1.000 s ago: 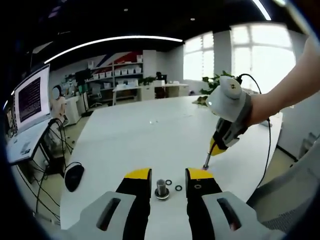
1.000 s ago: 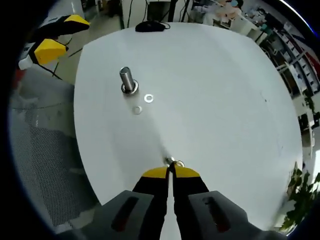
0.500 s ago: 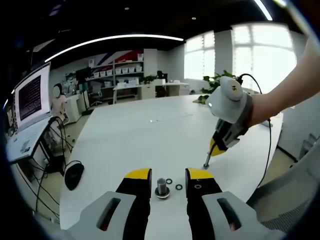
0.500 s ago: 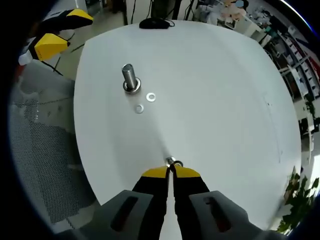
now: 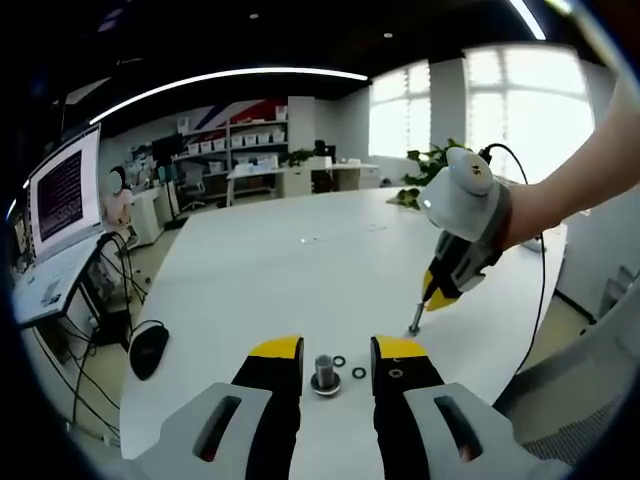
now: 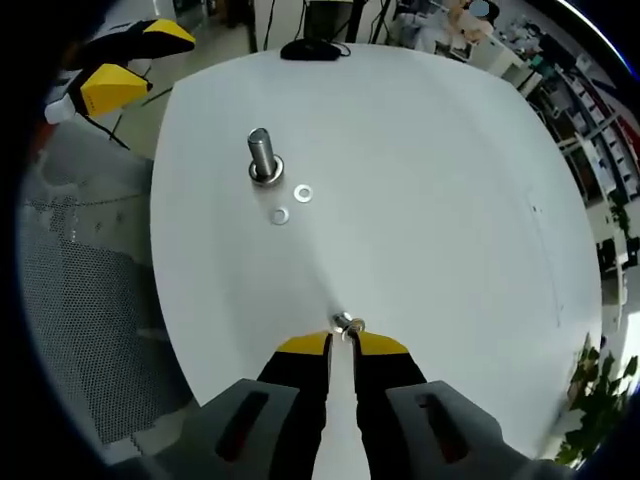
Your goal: Place the washer onto the threaded stud by aligning its center hole with the stud, sliding it down to the base, and recovering from edge contact or off-axis alignment until the washer reaches the visible bottom stop.
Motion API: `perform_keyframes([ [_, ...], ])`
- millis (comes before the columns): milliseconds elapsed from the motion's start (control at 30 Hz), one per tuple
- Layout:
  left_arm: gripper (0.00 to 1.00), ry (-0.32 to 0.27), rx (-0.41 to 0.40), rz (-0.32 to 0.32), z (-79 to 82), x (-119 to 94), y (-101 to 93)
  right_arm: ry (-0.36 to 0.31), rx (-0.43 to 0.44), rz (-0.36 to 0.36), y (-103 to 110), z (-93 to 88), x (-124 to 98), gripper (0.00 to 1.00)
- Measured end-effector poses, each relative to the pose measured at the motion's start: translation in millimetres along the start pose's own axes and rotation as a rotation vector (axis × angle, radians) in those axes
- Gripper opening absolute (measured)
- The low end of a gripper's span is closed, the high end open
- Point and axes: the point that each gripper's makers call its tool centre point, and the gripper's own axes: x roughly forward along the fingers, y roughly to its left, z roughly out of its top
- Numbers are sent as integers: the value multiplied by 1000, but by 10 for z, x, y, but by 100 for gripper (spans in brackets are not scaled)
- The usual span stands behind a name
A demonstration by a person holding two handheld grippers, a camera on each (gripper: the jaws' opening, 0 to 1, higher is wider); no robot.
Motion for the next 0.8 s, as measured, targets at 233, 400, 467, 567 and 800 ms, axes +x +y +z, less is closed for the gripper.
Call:
perform_keyframes([
  [233, 25, 3, 2, 3, -6, -3, 9, -47, -37, -12, 78, 93, 12, 10],
  [400, 25, 5, 0, 3, -16, -6, 13, -53, -13, -8, 75, 79, 49, 10],
  [467, 25, 6, 0, 3, -17, -7, 15, -55, -7, -7, 71, 87, 23, 10],
  [567, 25, 3, -3, 5, -6, -7, 21, -58, -11, -17, 38, 85, 0, 11],
  [800, 25, 1, -2, 8, 0, -13, 30, -94, 7, 7, 166, 261, 26, 13],
])
